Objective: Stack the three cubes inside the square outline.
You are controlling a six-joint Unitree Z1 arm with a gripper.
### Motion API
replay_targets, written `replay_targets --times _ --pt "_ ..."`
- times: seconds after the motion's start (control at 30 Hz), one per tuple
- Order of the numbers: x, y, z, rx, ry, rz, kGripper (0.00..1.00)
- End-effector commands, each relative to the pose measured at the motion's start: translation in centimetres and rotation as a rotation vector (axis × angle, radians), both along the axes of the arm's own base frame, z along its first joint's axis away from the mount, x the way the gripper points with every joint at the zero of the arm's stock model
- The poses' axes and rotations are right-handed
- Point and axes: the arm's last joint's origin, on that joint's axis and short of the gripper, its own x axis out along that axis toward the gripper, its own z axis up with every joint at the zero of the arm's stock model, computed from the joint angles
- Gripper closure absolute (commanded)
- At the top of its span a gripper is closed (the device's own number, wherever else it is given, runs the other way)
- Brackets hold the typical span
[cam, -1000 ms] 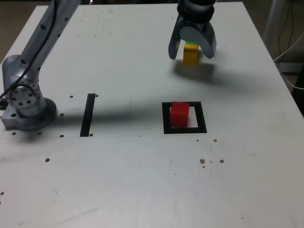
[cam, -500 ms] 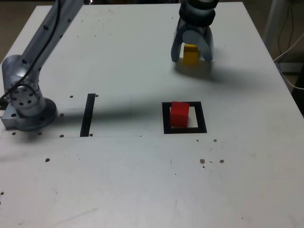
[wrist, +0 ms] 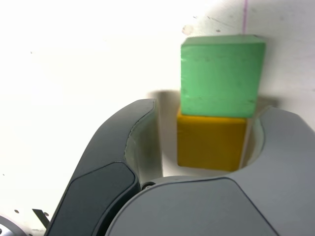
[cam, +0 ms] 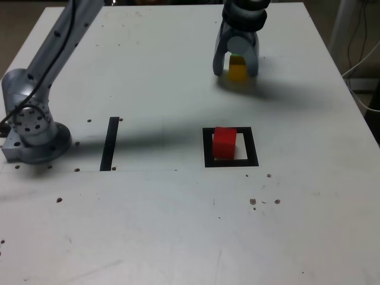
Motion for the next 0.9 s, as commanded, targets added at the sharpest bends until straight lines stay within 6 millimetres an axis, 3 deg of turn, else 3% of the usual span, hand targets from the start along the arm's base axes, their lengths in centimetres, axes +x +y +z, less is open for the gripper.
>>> replay_targets --times 0.0,0.17,0.43,0.73,0.87 --pt "0.0 0.0 0.0 0.001 -0.001 -0.001 0.53" --pt "0.2 -0.1 -0.2 -0.006 -0.01 -0.009 0.61" --pt "0.2 -0.3 0.0 -0.011 -0.019 -0.036 0.65" --pt "-0.6 -0.9 2.8 0.011 -0.065 -0.041 0.72" --pt "-1.3 -1.2 5.0 0.032 -0.101 -0.038 0.74"
